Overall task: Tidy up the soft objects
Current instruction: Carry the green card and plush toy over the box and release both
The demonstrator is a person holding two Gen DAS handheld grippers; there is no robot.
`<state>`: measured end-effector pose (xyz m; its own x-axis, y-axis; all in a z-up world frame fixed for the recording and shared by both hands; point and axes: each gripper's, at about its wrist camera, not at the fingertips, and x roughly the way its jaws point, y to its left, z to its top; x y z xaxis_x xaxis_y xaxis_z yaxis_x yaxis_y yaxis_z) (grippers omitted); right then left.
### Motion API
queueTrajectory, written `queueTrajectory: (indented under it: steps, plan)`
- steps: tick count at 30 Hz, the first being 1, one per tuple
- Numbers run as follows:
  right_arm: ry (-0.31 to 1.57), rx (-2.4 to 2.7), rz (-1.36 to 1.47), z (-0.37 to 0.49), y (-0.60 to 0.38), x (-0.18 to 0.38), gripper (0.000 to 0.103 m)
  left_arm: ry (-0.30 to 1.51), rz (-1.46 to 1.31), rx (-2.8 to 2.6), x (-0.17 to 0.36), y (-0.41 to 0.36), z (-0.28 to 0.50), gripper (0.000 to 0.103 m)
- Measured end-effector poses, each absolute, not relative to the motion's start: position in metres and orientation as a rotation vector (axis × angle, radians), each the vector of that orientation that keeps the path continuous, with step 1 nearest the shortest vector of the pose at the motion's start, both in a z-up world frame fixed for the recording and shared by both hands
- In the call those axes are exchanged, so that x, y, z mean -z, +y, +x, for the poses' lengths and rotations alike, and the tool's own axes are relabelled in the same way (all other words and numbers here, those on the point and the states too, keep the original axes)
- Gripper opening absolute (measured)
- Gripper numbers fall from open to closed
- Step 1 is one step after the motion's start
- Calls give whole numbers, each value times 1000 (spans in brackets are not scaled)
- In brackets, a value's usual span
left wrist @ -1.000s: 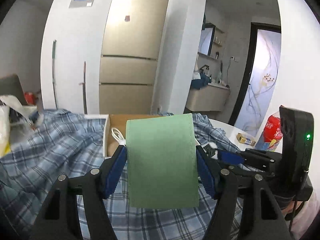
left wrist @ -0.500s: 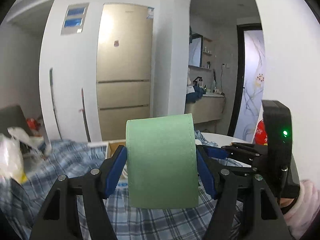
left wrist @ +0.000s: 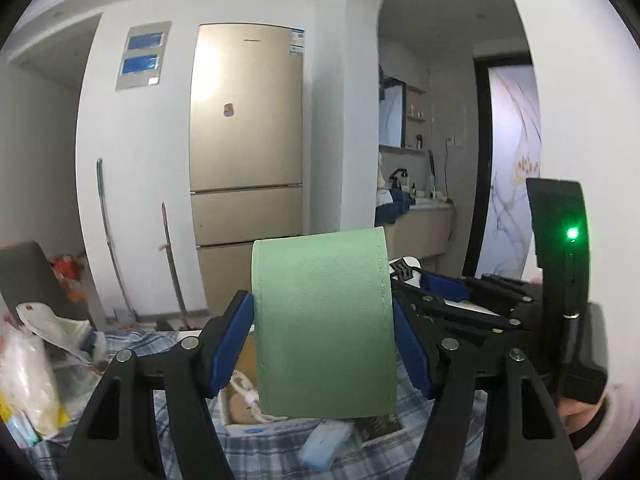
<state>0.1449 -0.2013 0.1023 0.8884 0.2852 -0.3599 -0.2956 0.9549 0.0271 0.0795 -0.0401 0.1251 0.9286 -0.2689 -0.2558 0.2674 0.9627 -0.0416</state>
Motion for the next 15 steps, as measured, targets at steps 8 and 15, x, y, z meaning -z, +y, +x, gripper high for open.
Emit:
queueTrajectory:
  steps: [8,15]
  plan:
    - [365,-255,22,190,-208,-110,27,230,18,221,-143,-42,116,71]
    - [430,-255,23,215,-205,-81,27,301,9,187,-116,-34,158,71]
